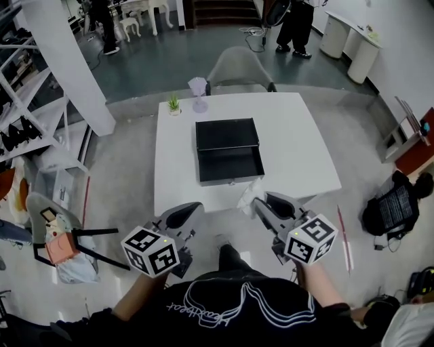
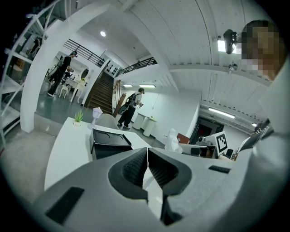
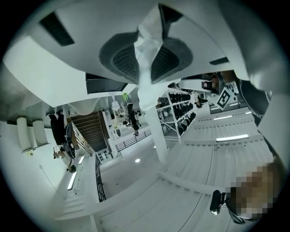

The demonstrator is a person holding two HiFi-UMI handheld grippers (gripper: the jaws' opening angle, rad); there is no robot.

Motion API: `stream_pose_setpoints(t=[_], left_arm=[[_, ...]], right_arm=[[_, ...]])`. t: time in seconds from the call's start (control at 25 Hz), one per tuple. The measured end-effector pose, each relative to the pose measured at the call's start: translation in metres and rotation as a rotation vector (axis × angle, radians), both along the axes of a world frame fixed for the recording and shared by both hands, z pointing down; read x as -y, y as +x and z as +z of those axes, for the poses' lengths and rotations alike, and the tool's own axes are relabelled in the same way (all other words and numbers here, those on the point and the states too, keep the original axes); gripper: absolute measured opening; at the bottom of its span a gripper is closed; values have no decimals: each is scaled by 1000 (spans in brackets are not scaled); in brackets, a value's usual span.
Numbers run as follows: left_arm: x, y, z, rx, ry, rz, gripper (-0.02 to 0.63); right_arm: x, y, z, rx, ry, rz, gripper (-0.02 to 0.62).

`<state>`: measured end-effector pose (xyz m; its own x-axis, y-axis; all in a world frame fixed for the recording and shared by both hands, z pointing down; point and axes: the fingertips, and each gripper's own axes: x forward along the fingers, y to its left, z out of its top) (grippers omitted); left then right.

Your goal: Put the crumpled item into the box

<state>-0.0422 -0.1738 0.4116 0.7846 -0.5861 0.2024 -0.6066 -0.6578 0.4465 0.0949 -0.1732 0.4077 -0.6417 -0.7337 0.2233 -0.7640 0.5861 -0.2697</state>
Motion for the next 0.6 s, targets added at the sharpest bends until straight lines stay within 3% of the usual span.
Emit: stream_pose_setpoints(t=[0.32,0.6], left_arm=[[45,-14,18,-23,-71,-79,8],[82,-38,22,-19,-96,-162,8]], right_arm=[[66,-10,24,-8,-67,-77,87],[121,-27,55,-89,-111,-142,87]])
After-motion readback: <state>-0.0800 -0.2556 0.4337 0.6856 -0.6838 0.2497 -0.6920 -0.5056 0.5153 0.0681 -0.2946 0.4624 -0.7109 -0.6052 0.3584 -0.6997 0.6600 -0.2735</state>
